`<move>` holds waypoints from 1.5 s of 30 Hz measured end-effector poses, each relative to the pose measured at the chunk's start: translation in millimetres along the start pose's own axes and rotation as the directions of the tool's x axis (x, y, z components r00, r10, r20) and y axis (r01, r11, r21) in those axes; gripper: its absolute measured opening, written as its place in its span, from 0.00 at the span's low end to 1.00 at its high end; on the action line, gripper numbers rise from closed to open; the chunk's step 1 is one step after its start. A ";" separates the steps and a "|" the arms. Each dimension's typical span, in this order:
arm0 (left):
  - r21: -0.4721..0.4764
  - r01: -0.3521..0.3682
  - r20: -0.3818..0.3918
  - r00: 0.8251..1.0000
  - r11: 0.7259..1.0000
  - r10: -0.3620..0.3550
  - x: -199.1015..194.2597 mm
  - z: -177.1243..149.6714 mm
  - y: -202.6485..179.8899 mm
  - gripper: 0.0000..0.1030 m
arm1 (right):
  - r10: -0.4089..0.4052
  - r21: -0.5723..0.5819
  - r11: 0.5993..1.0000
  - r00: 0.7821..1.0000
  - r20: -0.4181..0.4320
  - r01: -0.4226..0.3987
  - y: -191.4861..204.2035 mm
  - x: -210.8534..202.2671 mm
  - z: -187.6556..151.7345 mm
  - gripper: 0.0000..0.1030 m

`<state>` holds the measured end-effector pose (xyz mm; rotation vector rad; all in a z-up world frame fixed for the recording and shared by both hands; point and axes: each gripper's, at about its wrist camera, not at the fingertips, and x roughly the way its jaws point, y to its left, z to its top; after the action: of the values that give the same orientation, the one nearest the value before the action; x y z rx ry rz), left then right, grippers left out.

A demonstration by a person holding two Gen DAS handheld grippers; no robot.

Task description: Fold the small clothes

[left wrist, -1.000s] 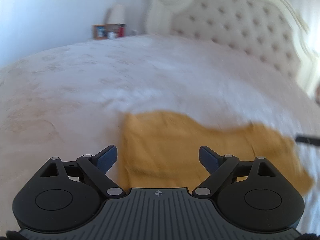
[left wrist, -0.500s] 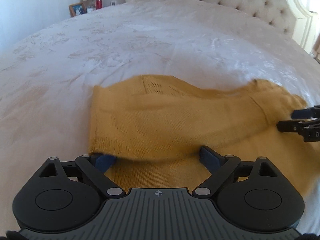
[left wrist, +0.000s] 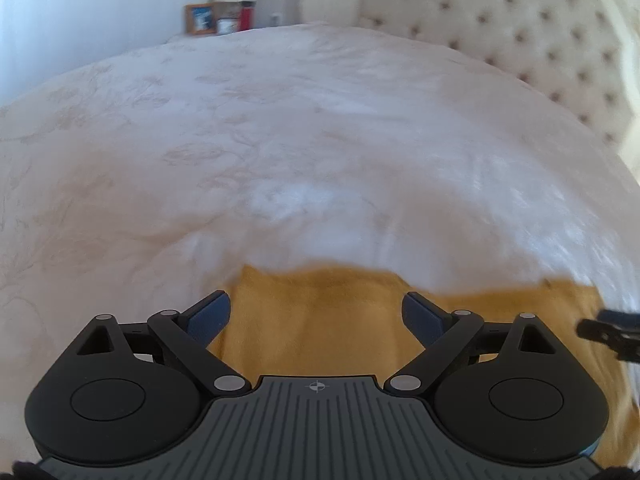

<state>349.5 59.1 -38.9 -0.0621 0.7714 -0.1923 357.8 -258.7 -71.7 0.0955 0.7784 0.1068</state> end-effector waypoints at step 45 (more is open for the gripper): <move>0.303 0.079 -0.078 0.995 0.950 -0.057 -53.6 -142.2 -141.4 0.93 | 0.082 0.234 0.967 0.994 0.077 -0.098 -52.8 -102.1 -140.5 0.99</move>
<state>191.5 -67.0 -86.1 0.2137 0.8007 -0.3797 189.8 -317.9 -106.9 0.3600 0.7177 0.0955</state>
